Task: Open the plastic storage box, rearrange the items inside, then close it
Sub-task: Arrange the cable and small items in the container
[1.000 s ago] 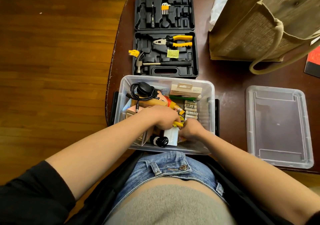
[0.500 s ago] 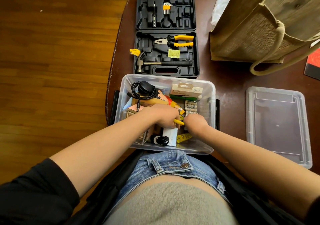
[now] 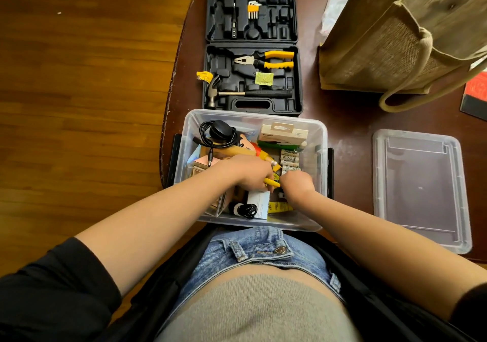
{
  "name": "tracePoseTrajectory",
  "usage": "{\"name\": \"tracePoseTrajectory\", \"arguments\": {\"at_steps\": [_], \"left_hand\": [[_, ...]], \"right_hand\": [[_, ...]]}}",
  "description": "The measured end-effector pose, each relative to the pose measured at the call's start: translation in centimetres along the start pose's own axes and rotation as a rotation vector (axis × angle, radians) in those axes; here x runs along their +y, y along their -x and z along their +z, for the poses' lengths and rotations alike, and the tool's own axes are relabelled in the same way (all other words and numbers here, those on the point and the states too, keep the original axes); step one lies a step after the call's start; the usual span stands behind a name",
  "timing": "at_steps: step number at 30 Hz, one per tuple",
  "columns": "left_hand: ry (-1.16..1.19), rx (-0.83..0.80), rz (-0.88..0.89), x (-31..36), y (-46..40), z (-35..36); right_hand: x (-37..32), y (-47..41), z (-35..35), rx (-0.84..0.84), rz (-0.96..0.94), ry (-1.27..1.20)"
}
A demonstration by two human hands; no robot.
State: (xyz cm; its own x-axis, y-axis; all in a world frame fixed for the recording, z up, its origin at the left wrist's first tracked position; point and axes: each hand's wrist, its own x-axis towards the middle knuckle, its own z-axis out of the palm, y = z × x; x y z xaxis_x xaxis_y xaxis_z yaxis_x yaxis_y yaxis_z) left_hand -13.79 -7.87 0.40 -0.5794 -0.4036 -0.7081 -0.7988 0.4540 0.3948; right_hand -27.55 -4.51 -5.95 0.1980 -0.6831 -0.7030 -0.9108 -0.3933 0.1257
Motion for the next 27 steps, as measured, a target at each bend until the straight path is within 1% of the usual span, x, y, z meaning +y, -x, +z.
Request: {"name": "tracePoseTrajectory", "arguments": {"at_steps": [5, 8, 11, 13, 15, 18, 20, 22, 24, 27], "left_hand": [[-0.010, 0.007, -0.007, 0.0, 0.0, 0.1], [0.000, 0.012, -0.006, 0.0, 0.0, 0.2], [0.023, 0.023, -0.009, -0.1, 0.1, 0.1], [0.030, 0.015, -0.010, -0.1, 0.2, 0.0], [0.021, 0.008, -0.005, -0.2, 0.2, -0.1], [0.021, 0.000, 0.003, -0.2, 0.3, -0.1], [0.025, -0.010, 0.007, -0.2, 0.5, -0.1], [0.055, -0.016, 0.006, -0.2, 0.7, -0.2], [0.102, 0.006, 0.005, -0.3, 0.9, -0.3], [0.216, 0.153, -0.021, -0.8, 1.1, -0.2]], "right_hand": [[-0.1, 0.5, 0.1, -0.016, 0.010, -0.032], [0.3, 0.8, 0.1, -0.029, -0.027, -0.021], [-0.1, 1.0, 0.5, -0.111, -0.069, 0.015], [-0.4, 0.9, 0.6, -0.160, -0.060, -0.021], [-0.2, 0.8, 0.2, -0.120, -0.008, -0.123], [0.5, 0.3, -0.6, 0.088, 0.091, -0.360], [0.8, -0.1, -0.9, 0.151, 0.136, -0.546], [0.9, -0.4, -1.1, 0.107, 0.118, -0.673], [0.9, -0.6, -1.1, 0.048, 0.081, -0.715], [0.9, -0.7, -1.0, 0.043, 0.071, -0.735]]}}
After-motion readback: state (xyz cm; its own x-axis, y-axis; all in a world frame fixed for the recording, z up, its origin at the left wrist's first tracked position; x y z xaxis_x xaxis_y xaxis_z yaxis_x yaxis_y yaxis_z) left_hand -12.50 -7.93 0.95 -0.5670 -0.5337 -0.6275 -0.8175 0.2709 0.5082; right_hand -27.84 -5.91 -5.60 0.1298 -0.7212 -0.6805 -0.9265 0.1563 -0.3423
